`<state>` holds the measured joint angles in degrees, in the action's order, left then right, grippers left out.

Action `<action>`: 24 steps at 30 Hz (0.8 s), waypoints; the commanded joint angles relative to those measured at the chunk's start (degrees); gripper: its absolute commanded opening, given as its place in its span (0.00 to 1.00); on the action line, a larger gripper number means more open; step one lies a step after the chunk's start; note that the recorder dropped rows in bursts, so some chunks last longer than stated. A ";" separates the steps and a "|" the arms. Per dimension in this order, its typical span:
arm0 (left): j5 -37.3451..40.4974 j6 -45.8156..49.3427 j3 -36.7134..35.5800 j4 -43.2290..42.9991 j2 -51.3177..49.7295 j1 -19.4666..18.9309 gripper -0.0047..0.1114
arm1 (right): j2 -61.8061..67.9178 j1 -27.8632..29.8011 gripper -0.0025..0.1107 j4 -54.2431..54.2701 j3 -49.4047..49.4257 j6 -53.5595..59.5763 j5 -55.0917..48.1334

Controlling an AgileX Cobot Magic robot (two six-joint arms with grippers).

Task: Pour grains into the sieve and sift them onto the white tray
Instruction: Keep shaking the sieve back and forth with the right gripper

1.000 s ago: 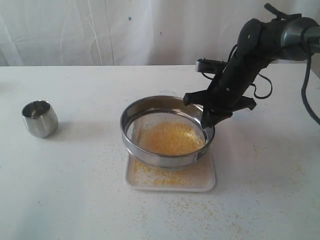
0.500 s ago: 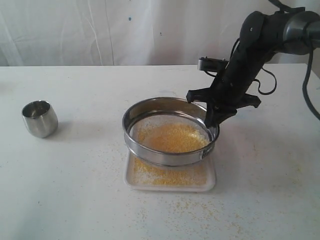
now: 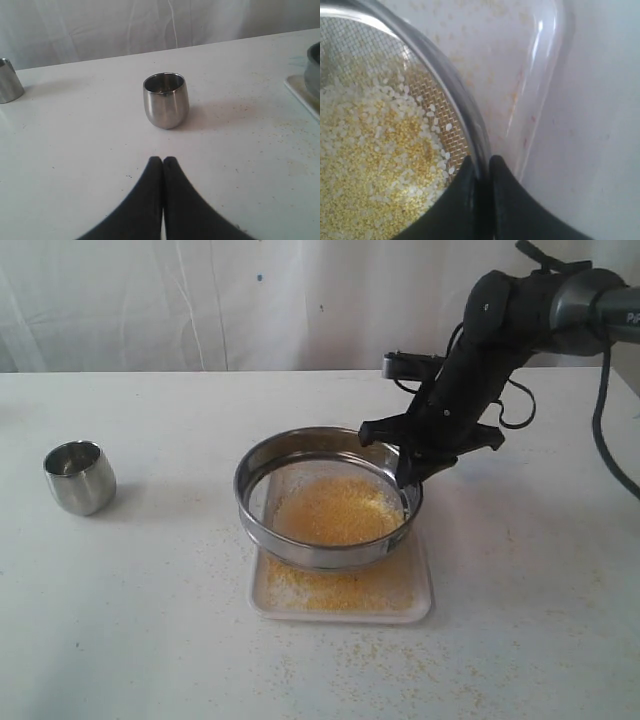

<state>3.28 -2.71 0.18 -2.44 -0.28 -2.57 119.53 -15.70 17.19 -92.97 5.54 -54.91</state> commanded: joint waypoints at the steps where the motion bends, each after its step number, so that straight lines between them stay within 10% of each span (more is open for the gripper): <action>1: -0.29 0.04 -0.18 0.47 0.28 -0.03 0.04 | -0.67 0.20 0.02 1.83 -0.42 -4.87 8.13; 24: -0.29 0.04 -0.18 0.47 0.28 -0.03 0.04 | -0.75 -2.49 0.02 -2.04 0.46 -4.62 -2.96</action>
<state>3.28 -2.71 0.18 -2.44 -0.28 -2.57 119.77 -17.96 13.89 -92.12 0.53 -53.54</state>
